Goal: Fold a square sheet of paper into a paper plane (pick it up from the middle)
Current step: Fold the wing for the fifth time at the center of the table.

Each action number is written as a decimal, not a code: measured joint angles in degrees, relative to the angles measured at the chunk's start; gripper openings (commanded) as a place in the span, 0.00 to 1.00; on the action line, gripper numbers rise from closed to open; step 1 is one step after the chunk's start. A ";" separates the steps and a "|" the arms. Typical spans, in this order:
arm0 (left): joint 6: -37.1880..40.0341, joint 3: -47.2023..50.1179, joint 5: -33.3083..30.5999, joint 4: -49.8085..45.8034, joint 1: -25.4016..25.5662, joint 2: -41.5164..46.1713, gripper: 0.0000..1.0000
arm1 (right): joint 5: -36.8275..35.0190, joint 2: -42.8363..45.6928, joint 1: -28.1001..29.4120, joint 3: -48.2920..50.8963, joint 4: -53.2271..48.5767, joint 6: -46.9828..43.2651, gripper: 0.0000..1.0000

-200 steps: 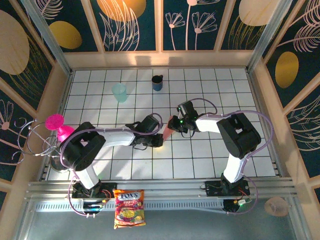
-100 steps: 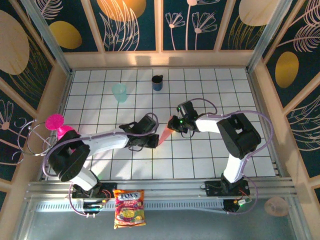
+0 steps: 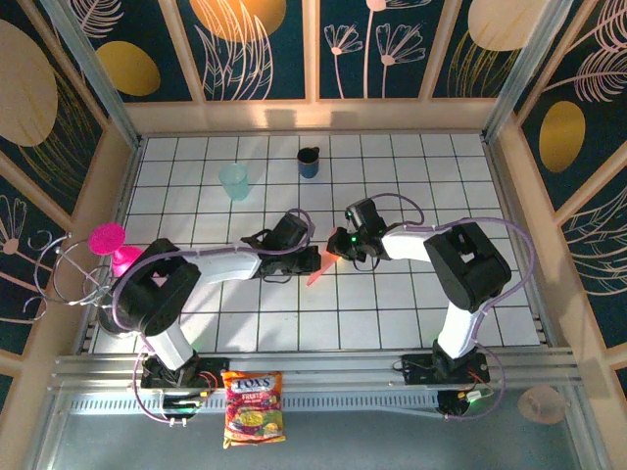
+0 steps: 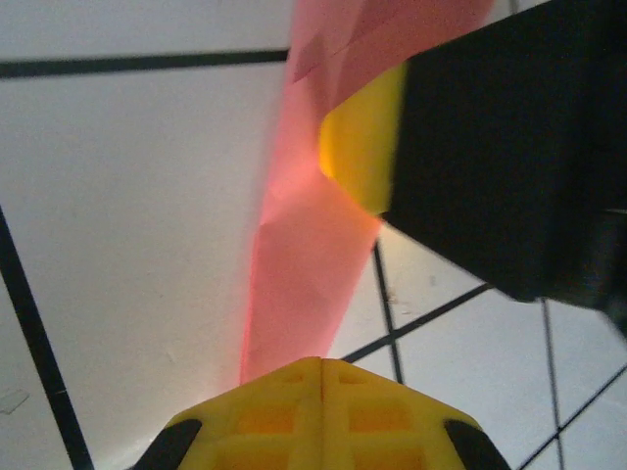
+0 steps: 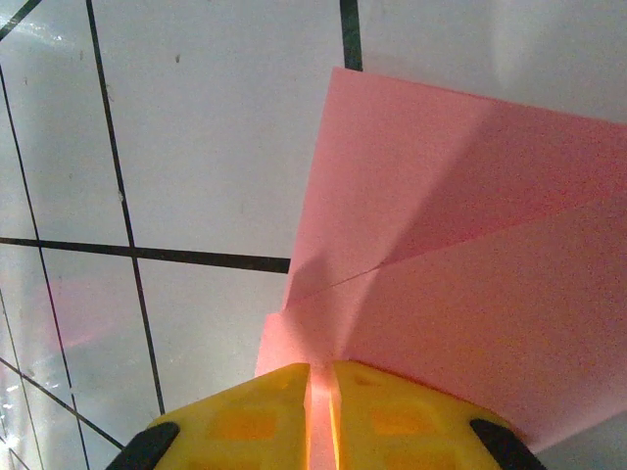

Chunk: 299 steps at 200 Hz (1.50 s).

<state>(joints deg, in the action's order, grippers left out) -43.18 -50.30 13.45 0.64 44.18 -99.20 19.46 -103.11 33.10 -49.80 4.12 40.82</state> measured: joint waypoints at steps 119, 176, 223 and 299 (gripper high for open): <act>-0.46 0.11 -0.44 -0.02 0.02 -3.13 0.00 | 0.04 6.75 1.73 -0.31 0.31 -1.68 0.14; -0.48 0.11 -0.81 -0.17 0.09 -3.13 0.00 | -1.60 4.04 4.50 0.44 -0.63 -1.90 0.12; -0.66 0.09 -1.55 -0.15 0.22 -3.13 0.00 | -0.57 1.03 3.54 2.36 2.27 -1.46 0.10; -0.66 1.66 -2.16 3.21 0.22 -3.13 0.00 | 5.42 -1.25 -7.63 1.57 4.44 -3.08 0.10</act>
<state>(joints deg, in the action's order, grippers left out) -43.83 -48.64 11.29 3.86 44.40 -102.32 24.88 -104.36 25.47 -48.23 8.56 37.74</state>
